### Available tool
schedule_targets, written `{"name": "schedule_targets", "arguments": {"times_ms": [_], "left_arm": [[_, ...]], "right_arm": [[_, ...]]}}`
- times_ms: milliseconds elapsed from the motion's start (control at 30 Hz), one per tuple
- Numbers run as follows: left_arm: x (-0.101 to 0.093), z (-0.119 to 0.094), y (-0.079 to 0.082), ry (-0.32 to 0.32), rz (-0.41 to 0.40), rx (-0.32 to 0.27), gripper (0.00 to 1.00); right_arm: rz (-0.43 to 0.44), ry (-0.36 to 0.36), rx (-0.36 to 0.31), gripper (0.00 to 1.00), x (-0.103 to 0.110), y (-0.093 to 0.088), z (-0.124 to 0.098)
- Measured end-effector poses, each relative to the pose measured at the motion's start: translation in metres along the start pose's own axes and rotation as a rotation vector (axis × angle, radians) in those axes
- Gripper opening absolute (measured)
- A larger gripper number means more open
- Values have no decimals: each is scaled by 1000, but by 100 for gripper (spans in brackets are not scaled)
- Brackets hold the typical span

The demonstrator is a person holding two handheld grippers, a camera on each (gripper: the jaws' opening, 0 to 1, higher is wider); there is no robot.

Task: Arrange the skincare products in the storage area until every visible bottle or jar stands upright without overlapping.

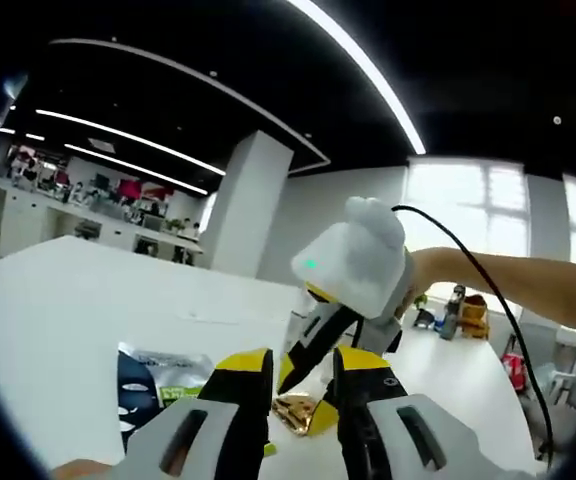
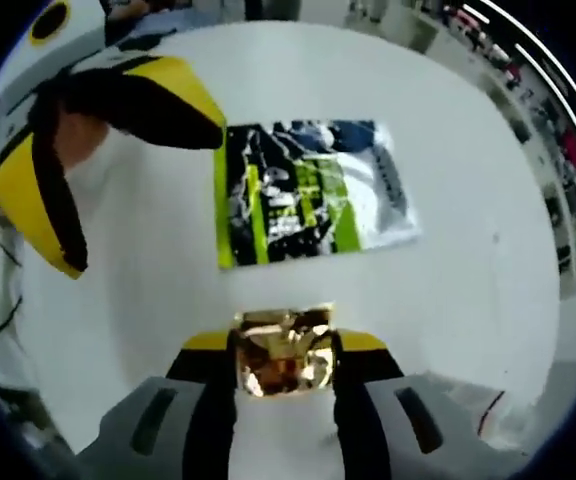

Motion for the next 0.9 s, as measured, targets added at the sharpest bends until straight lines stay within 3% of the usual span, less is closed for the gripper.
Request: {"name": "schedule_targets", "arguments": {"times_ms": [100, 200, 267, 333, 433, 533, 567, 600, 700, 767, 800, 833, 900], "left_arm": [[1, 0, 0, 1, -1, -1, 25], [1, -1, 0, 1, -5, 1, 25], [0, -2, 1, -2, -5, 0, 25], [-2, -3, 2, -5, 0, -6, 25], [-3, -3, 3, -9, 3, -10, 25], [-4, -3, 1, -8, 13, -6, 25], [-4, -3, 1, -6, 19, -4, 25], [-4, -3, 1, -6, 19, -3, 25], [-1, -1, 2, -10, 10, -2, 25], [0, 1, 2, -11, 7, 0, 25], [0, 1, 2, -10, 7, 2, 25], [0, 2, 1, -10, 9, 4, 25], [1, 3, 0, -9, 16, 8, 25]], "right_arm": [[-4, -15, -21, 35, 3, -1, -1], [40, -132, -6, 49, -7, -1, -5], [29, -104, -38, 61, 1, 1, -7], [70, -79, -96, 64, 10, 4, -13], [78, -125, -236, 63, 12, 14, -30], [76, -187, -297, 63, 13, 16, -46], [75, -238, -362, 62, 15, 17, -56], [82, -251, -378, 61, 15, 16, -58], [153, -311, -492, 61, 24, 8, -64], [176, -421, -589, 60, 30, -2, -68], [190, -431, -613, 59, 32, -3, -69], [258, -442, -750, 58, 44, -5, -73], [305, -451, -890, 60, 45, -4, -80]]}}
Point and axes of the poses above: the point that each gripper's makers call its tool centre point, and the gripper's own axes: z roughly forward along the fingers, x roughly to its left, y roughly out of its top, the point moved 4 cm from there along -z, roughly backward along the fingers, and after that the axes turned 5 degrees about x, right-handed, at the moved point
